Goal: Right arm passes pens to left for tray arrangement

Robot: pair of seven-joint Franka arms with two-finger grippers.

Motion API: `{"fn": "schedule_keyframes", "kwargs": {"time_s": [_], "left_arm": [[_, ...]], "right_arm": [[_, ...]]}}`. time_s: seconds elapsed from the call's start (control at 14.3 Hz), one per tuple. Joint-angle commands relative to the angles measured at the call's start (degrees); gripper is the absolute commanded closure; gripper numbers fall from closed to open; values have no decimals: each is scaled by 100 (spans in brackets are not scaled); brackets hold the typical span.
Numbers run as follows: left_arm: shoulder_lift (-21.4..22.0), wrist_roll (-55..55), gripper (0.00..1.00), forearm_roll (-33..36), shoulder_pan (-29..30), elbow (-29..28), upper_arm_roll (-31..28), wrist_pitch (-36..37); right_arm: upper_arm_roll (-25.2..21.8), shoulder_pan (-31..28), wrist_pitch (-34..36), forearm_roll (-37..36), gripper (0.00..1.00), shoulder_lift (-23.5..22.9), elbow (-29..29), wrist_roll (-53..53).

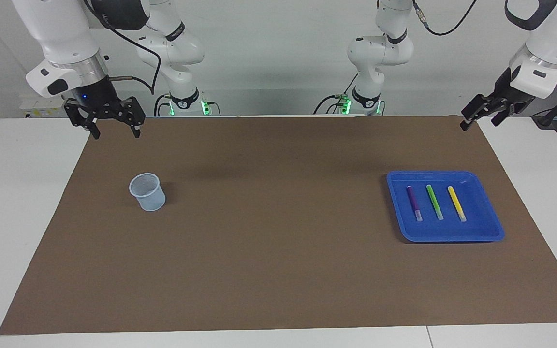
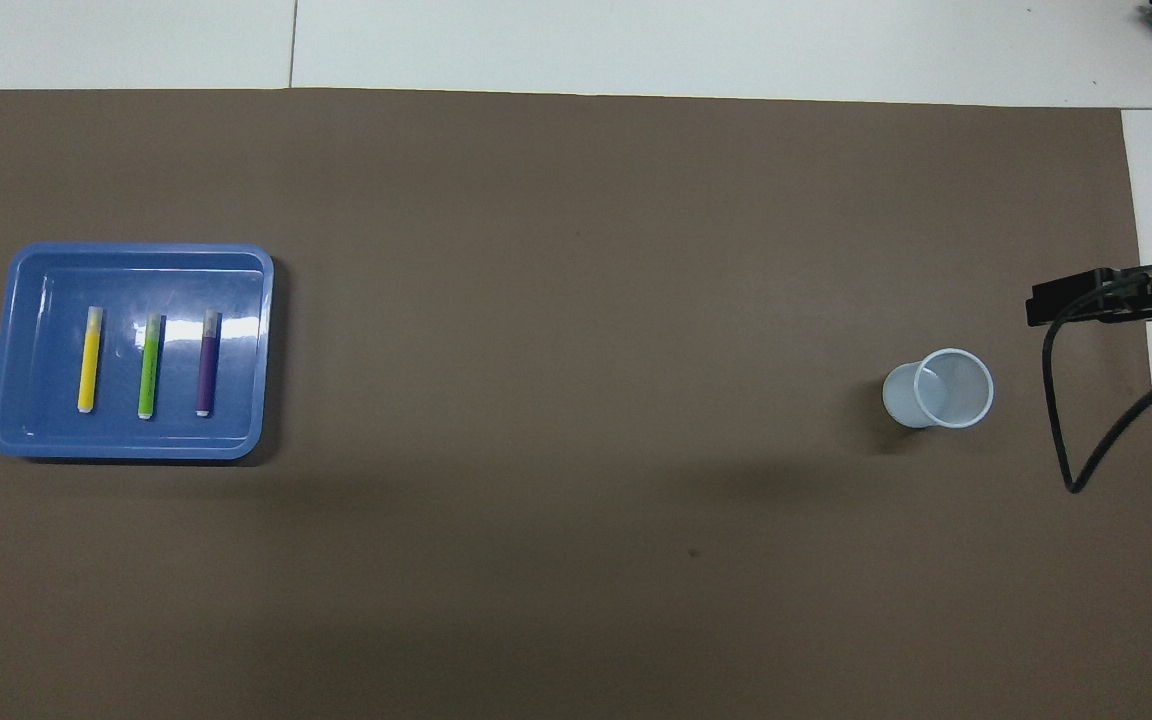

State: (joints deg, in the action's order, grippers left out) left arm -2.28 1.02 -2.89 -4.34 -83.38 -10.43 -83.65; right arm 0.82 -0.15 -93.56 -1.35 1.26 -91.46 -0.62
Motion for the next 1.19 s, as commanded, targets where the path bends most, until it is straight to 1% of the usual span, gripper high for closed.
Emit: {"fn": "schedule_keyframes", "kwargs": {"time_s": [0.0, 0.35, 0.56, 1.12], "left_arm": [[105, 74, 0, -45, -146, 76, -125, 50], [193, 56, 0, -28, -129, 49, -99, 51], [211, 21, 0, -1, 38, 50, -20, 60], [228, -14, 0, 7, 47, 49, 15, 77]], "right_arm": [[5, -11, 84, -111, 0, -47, 102, -132], [5, -20, 84, -41, 0, -47, 102, -79], [5, -20, 84, 3, 0, -56, 102, -52], [-3, -38, 93, 108, 0, -47, 93, 106]]}}
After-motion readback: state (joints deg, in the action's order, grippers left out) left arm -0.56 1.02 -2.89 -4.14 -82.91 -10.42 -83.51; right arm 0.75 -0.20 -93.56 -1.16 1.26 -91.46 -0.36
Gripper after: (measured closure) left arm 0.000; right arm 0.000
